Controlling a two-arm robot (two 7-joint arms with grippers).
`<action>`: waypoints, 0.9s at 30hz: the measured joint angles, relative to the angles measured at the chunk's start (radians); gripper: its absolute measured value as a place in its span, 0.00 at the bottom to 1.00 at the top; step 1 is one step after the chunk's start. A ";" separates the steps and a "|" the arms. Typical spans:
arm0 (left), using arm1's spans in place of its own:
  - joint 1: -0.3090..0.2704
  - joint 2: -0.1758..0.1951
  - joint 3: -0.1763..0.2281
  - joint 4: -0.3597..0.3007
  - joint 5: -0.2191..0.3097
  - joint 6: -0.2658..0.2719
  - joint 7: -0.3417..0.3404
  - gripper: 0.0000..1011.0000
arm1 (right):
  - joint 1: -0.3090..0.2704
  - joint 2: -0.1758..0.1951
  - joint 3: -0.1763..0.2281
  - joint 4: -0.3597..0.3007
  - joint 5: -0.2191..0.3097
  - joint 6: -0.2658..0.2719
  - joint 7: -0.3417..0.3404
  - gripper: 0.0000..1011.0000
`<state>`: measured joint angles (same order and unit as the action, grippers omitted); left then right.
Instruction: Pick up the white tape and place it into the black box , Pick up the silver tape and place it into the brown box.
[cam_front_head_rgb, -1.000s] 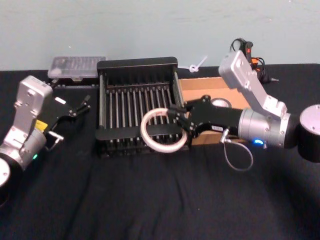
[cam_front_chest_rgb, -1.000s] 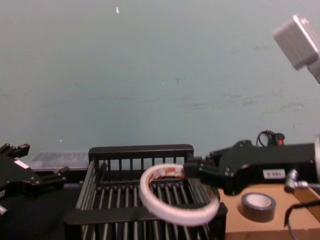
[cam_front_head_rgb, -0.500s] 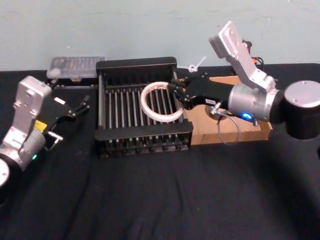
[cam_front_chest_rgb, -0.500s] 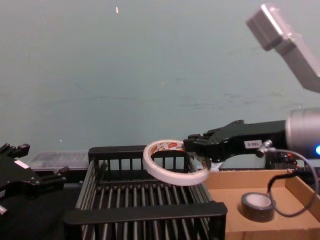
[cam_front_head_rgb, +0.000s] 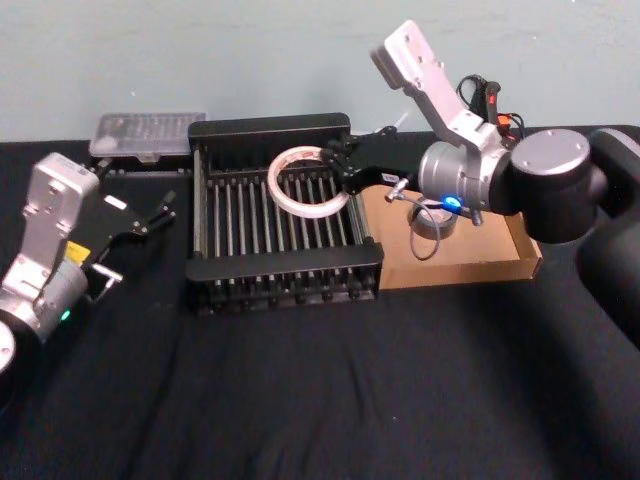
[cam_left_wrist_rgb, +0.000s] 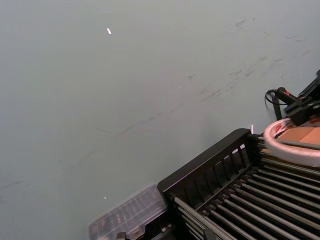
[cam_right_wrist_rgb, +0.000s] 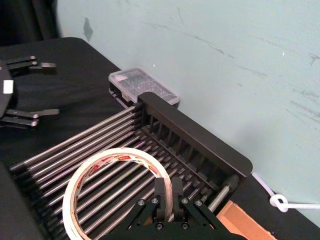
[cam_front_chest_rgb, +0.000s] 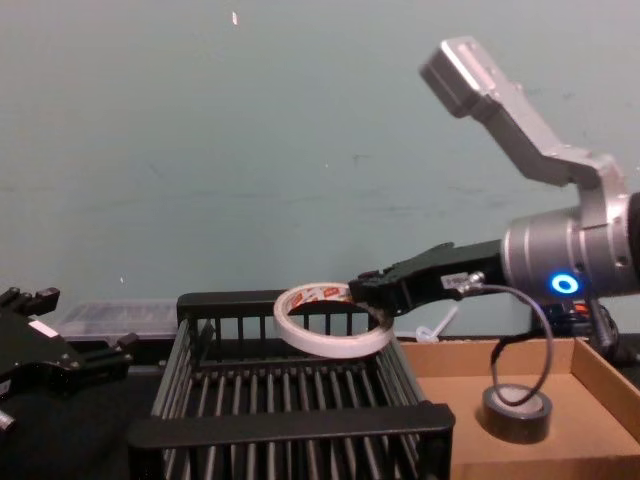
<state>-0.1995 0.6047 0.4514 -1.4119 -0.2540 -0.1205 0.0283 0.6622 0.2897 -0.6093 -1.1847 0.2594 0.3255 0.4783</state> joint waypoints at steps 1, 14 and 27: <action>0.000 0.000 0.000 0.000 0.000 0.000 0.000 0.99 | 0.011 -0.014 -0.001 0.024 -0.007 0.000 -0.003 0.09; 0.000 0.000 0.000 0.000 0.000 0.000 0.000 0.99 | 0.056 -0.087 -0.004 0.154 -0.058 -0.017 -0.025 0.09; 0.000 0.000 0.000 0.000 0.000 0.000 0.000 0.99 | 0.059 -0.104 0.000 0.178 -0.085 -0.021 -0.028 0.09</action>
<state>-0.1995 0.6047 0.4514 -1.4120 -0.2539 -0.1205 0.0283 0.7216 0.1856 -0.6091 -1.0067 0.1747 0.3048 0.4504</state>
